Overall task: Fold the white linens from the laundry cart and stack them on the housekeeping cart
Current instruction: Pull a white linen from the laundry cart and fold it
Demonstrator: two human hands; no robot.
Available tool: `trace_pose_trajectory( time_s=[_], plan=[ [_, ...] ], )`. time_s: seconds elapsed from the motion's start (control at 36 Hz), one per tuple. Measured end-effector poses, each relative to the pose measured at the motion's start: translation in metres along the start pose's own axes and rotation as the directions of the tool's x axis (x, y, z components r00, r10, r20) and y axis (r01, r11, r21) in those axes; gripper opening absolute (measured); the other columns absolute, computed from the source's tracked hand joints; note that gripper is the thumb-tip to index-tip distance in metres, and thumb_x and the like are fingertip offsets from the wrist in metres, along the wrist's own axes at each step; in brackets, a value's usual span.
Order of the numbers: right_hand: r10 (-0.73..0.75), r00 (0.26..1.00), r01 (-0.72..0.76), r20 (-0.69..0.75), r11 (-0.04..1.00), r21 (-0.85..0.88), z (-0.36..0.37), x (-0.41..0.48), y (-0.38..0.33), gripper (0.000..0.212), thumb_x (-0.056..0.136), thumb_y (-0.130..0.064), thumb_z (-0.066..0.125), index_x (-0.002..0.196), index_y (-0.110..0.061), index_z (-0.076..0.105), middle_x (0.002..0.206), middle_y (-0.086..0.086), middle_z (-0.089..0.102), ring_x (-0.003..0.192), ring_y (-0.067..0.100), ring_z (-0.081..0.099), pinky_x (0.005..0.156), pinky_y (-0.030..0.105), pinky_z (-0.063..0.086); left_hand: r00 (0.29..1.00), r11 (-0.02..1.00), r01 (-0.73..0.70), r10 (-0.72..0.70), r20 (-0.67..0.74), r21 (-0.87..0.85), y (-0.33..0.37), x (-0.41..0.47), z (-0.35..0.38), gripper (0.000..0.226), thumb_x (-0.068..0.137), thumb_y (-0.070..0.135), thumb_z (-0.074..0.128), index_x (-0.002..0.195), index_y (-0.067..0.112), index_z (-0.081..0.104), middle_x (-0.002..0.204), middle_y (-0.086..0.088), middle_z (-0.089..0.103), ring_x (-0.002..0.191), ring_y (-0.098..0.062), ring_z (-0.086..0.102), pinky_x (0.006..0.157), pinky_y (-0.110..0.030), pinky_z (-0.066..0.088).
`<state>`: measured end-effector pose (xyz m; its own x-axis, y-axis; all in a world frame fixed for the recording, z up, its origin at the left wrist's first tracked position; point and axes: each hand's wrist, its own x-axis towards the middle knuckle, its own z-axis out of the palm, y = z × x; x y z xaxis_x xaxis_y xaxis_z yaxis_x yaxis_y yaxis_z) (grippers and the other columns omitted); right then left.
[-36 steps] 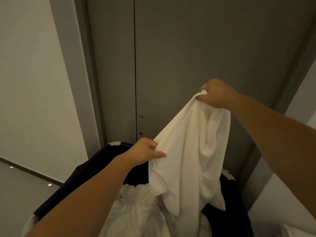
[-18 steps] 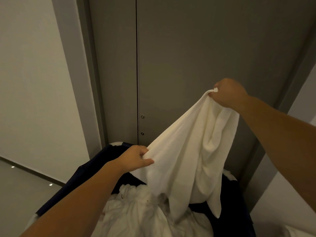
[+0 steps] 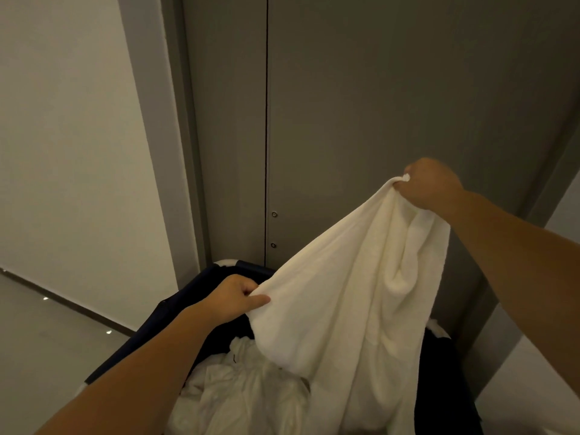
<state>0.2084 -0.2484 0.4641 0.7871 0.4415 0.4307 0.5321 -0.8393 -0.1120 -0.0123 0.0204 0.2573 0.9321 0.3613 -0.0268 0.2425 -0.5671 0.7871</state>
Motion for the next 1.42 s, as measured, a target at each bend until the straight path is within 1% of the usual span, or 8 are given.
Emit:
trace_pose_trajectory(
  time_s=[0.17,0.33,0.47,0.64,0.89,1.03,1.19,1.42],
  plan=[
    [0.011,1.0,-0.01,-0.005,1.0,0.008,0.002,0.001,0.003,0.027,0.095,-0.025,0.053,0.104,-0.004,0.066,0.105,0.017,0.065,0.097,0.036,0.06,0.082,0.041,0.047,0.997,0.999,0.028,-0.029,-0.071,-0.024,-0.016,-0.004,-0.001,0.022,0.081,0.034,0.075,0.076,0.013,0.075,0.078,-0.007,0.07,0.077,-0.024,0.064,0.073,-0.033,0.053],
    [0.03,1.0,-0.031,0.007,0.999,0.027,0.005,0.003,0.005,0.033,0.096,-0.03,0.051,0.114,-0.005,0.064,0.115,0.016,0.063,0.106,0.036,0.058,0.087,0.041,0.046,0.997,0.999,0.021,-0.018,-0.08,0.041,-0.023,-0.006,-0.001,0.039,0.082,0.032,0.074,0.052,0.013,0.059,0.057,-0.002,0.052,0.056,-0.012,0.048,0.055,-0.019,0.041],
    [0.022,1.0,-0.022,0.003,0.999,0.035,0.006,0.005,0.007,0.03,0.096,-0.028,0.051,0.105,-0.004,0.066,0.107,0.017,0.065,0.099,0.036,0.06,0.082,0.039,0.045,0.982,0.999,-0.033,0.035,-0.187,0.014,-0.027,-0.007,0.001,0.033,0.082,0.029,0.075,0.062,0.004,0.067,0.074,-0.002,0.068,0.068,-0.013,0.062,0.062,-0.018,0.05],
    [0.003,1.0,-0.002,-0.026,0.999,0.04,0.006,0.008,0.006,0.031,0.095,-0.029,0.052,0.107,-0.004,0.066,0.108,0.016,0.065,0.1,0.036,0.06,0.082,0.038,0.045,0.924,0.994,-0.105,0.091,-0.373,-0.017,-0.022,-0.001,0.005,0.047,0.083,0.003,0.069,0.049,0.016,0.039,0.051,0.007,0.043,0.049,-0.004,0.039,0.054,-0.012,0.037],
    [0.01,1.0,-0.01,-0.024,0.999,0.037,0.007,0.012,0.01,0.033,0.096,-0.029,0.052,0.111,-0.003,0.065,0.113,0.018,0.064,0.105,0.037,0.059,0.085,0.038,0.044,0.984,0.989,-0.103,0.086,-0.154,-0.105,-0.013,-0.002,0.008,0.017,0.085,0.011,0.07,0.088,0.027,0.073,0.089,0.009,0.072,0.083,-0.008,0.067,0.076,-0.022,0.053],
    [0.007,1.0,-0.007,0.0,1.0,0.02,0.011,0.011,0.013,0.032,0.096,-0.029,0.052,0.106,-0.002,0.066,0.109,0.019,0.065,0.1,0.037,0.059,0.083,0.038,0.044,0.995,0.999,-0.031,0.032,-0.098,0.011,-0.014,-0.003,0.01,0.002,0.08,0.025,0.077,0.078,0.025,0.077,0.082,0.008,0.073,0.078,-0.007,0.066,0.075,-0.023,0.055],
    [0.029,0.999,-0.03,0.027,0.999,0.034,0.015,0.011,0.016,0.032,0.095,-0.032,0.052,0.106,-0.006,0.065,0.11,0.015,0.064,0.101,0.035,0.059,0.085,0.039,0.045,0.962,0.999,0.008,-0.018,-0.272,-0.038,-0.018,-0.005,0.007,0.032,0.074,0.026,0.082,0.049,0.024,0.063,0.066,-0.005,0.066,0.062,-0.011,0.058,0.062,-0.021,0.047],
    [0.023,0.997,-0.024,0.072,1.0,0.015,0.012,0.012,0.019,0.032,0.097,-0.032,0.051,0.106,-0.005,0.064,0.107,0.016,0.064,0.094,0.032,0.058,0.082,0.039,0.045,0.899,0.999,-0.005,-0.013,-0.438,-0.039,0.005,-0.001,-0.004,0.031,0.086,0.024,0.071,0.068,0.015,0.047,0.063,-0.001,0.049,0.06,-0.012,0.042,0.056,-0.022,0.033]
  ],
)
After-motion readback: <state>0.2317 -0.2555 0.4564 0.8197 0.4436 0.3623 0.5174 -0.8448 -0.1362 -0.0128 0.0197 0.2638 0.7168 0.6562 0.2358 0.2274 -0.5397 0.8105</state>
